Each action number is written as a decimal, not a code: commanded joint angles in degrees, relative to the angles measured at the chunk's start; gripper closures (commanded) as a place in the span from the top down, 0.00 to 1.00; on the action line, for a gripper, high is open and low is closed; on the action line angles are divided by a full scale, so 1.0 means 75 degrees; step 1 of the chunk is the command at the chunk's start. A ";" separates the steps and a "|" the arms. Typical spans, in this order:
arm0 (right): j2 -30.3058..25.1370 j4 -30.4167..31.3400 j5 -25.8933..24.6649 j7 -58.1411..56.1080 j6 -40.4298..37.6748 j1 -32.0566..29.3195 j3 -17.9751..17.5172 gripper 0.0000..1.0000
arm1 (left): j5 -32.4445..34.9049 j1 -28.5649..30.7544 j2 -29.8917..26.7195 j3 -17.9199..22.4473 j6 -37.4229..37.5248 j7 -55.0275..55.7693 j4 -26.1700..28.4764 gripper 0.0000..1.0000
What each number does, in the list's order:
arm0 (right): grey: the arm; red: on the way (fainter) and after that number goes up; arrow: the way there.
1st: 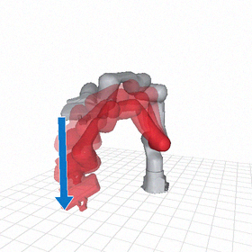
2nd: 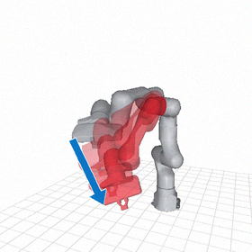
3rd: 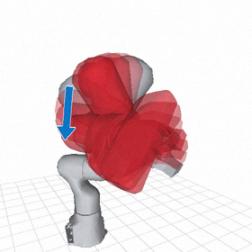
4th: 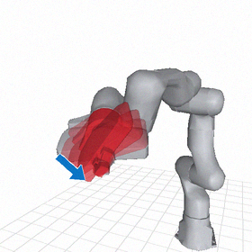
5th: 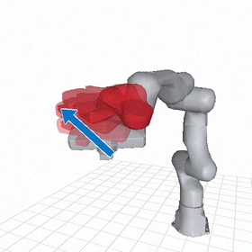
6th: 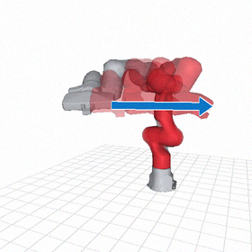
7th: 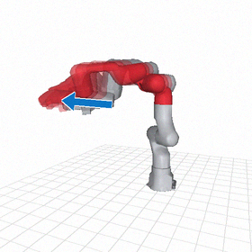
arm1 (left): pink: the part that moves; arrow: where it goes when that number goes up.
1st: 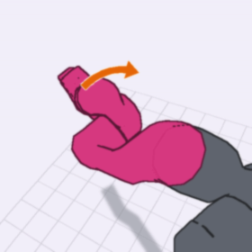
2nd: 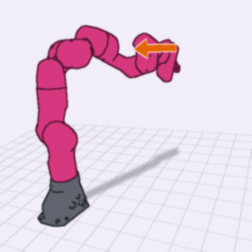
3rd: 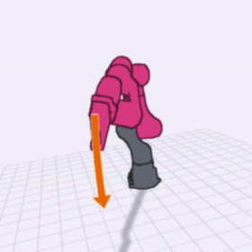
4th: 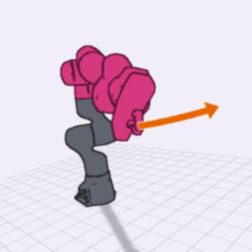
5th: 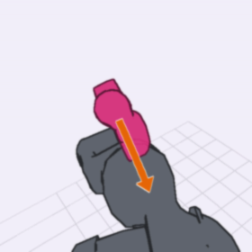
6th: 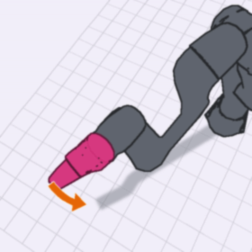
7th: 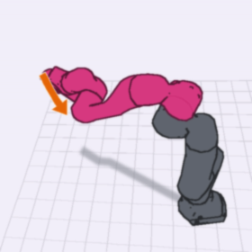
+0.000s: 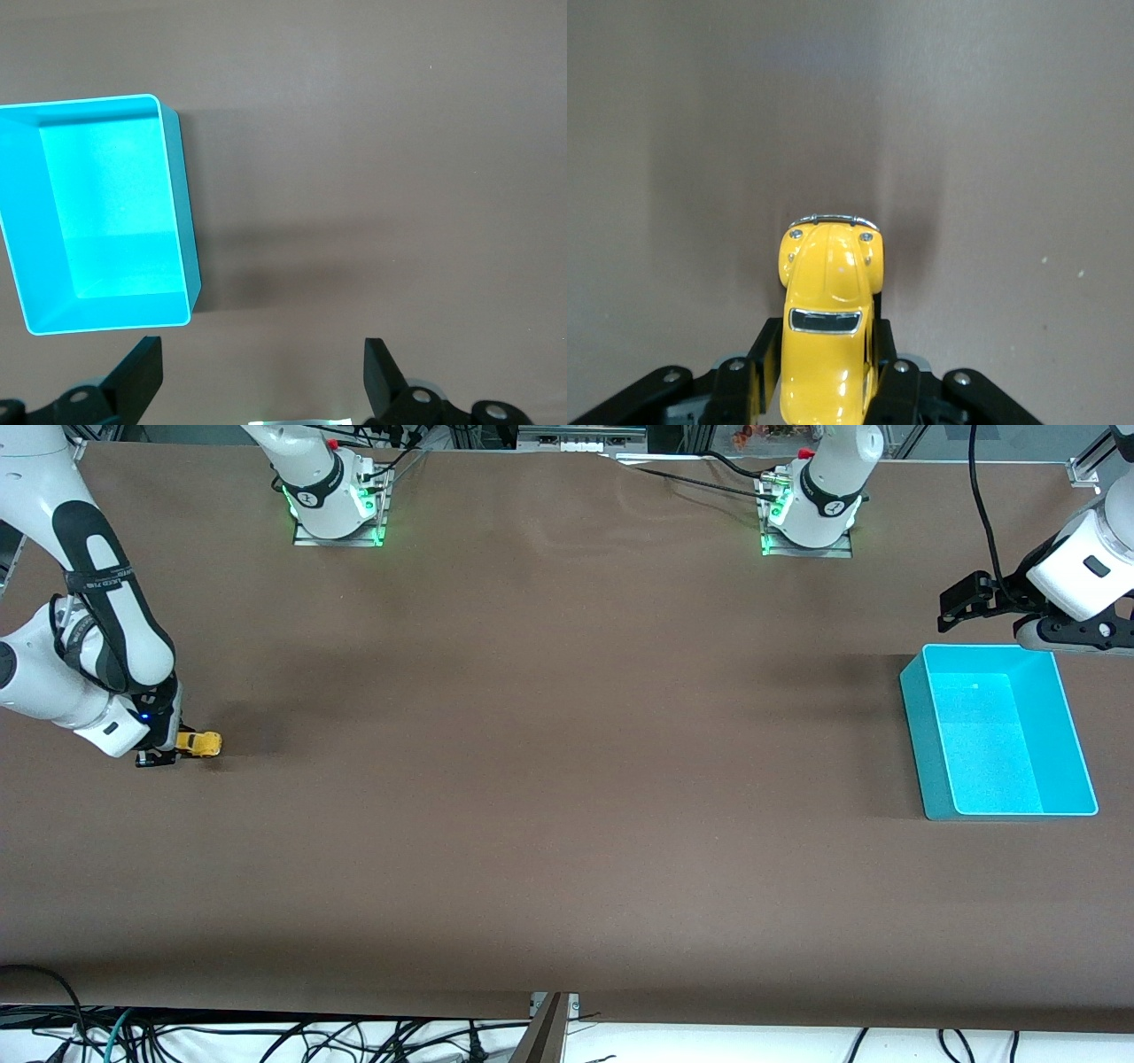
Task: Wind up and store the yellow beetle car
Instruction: 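Drag the held car backward along the table with the right gripper, then open the right gripper, letting the car roll toward the cyan bin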
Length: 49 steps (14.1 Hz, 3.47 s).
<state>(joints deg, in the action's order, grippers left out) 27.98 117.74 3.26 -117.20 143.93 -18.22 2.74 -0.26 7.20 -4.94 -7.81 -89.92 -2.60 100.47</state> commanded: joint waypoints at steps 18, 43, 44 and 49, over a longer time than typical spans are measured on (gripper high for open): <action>0.1132 -0.0944 0.0035 -0.1495 0.0075 -0.1648 -0.0084 0.30 | -0.0118 0.0059 -0.0103 -0.0025 0.0107 -0.0180 -0.0013 1.00; 0.0276 -0.5546 0.0070 0.4438 -0.5828 -0.1591 -0.2028 1.00 | -0.0118 0.0071 -0.0103 -0.0013 0.0119 -0.0169 -0.0002 1.00; 0.0277 -0.5759 0.0081 0.5178 -0.6064 -0.1462 -0.2087 1.00 | -0.0129 0.0083 -0.0103 0.0010 0.0119 -0.0169 -0.0013 1.00; -0.0109 -0.5796 0.0012 0.9031 -0.6557 -0.0889 -0.2486 1.00 | -0.0129 0.0071 -0.0080 -0.0025 0.0095 -0.0157 -0.0013 1.00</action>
<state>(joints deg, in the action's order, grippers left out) 28.60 74.91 4.04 -60.42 97.21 -26.51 -14.65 -0.41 7.24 -5.03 -7.64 -89.82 -2.60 100.47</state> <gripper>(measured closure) 0.000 0.000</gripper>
